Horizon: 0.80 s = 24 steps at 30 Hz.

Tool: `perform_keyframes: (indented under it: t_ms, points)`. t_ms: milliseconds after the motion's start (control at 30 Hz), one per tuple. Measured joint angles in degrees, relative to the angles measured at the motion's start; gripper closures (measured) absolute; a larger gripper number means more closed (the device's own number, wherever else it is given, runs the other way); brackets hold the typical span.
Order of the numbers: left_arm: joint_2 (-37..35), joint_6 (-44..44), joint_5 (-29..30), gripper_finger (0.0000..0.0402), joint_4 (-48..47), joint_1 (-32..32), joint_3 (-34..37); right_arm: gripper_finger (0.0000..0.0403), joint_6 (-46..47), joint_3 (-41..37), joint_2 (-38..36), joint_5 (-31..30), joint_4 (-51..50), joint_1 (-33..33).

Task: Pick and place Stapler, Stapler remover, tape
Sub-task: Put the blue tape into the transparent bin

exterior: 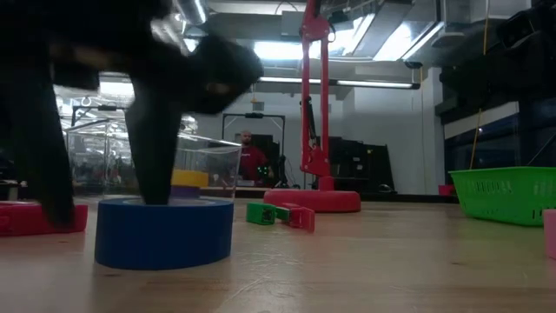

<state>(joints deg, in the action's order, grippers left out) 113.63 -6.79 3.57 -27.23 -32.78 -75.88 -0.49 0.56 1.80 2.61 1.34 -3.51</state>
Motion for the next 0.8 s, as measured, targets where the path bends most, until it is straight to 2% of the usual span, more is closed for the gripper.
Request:
perform_keyframes:
  t_ms: [200,433,667,800]
  points:
    - [2.66,-1.2,0.25,0.0262,1.08,-0.13,-0.07,0.0204,0.0,-0.02,0.0,-0.02,0.0,0.02]
    - [2.36,-0.68,-0.43,0.0367,0.73,-0.57,-0.04,0.0204,0.0,-0.01,0.0,-0.01,0.0,0.02]
    - [-0.28,1.53,-0.48,0.0367,-0.66,-0.46,0.13,0.0204,0.0,0.0,0.0,-0.01,0.0,0.01]
    - [-3.52,1.59,1.68,0.0367,-3.36,-0.15,0.13,0.0204,0.0,-0.01,0.0,-0.01,0.0,0.0]
